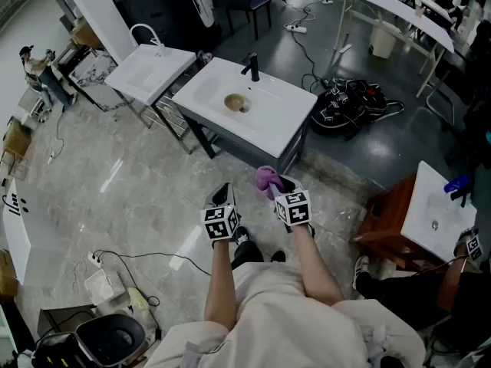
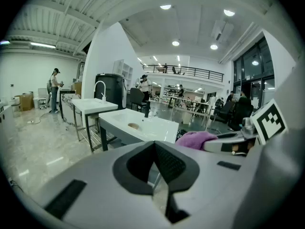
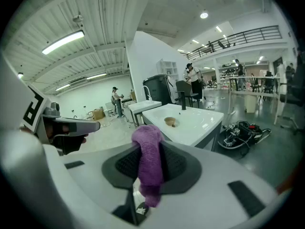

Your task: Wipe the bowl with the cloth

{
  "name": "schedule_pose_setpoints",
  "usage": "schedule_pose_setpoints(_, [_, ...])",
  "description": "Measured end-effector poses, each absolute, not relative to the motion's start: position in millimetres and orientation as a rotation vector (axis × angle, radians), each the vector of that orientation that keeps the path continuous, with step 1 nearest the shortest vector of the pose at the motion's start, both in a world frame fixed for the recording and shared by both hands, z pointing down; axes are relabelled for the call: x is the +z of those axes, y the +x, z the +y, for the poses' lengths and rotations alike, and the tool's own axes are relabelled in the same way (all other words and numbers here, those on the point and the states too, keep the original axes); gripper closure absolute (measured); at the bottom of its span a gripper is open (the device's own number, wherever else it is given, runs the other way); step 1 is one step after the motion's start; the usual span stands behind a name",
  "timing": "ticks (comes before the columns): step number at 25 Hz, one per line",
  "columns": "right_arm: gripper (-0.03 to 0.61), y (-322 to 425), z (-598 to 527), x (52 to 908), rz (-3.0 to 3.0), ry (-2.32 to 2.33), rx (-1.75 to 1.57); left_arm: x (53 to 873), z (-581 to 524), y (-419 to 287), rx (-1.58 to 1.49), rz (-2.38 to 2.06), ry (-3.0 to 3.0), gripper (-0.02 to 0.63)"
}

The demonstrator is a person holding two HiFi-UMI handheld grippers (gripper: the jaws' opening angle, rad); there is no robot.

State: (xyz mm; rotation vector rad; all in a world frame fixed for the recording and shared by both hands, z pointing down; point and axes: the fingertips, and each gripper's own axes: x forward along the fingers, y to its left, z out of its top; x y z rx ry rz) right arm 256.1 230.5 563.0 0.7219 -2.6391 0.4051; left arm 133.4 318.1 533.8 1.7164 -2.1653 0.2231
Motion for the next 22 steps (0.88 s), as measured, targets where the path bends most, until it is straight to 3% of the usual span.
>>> schedule_pose_setpoints(14, [0.491, 244, 199, 574, -2.611, 0.815, 0.458, 549, 294, 106, 0.183, -2.127, 1.693, 0.607])
schedule_pose_setpoints(22, [0.489, 190, 147, 566, -2.702, 0.814, 0.608, 539, 241, 32, 0.146, -2.147, 1.673, 0.607])
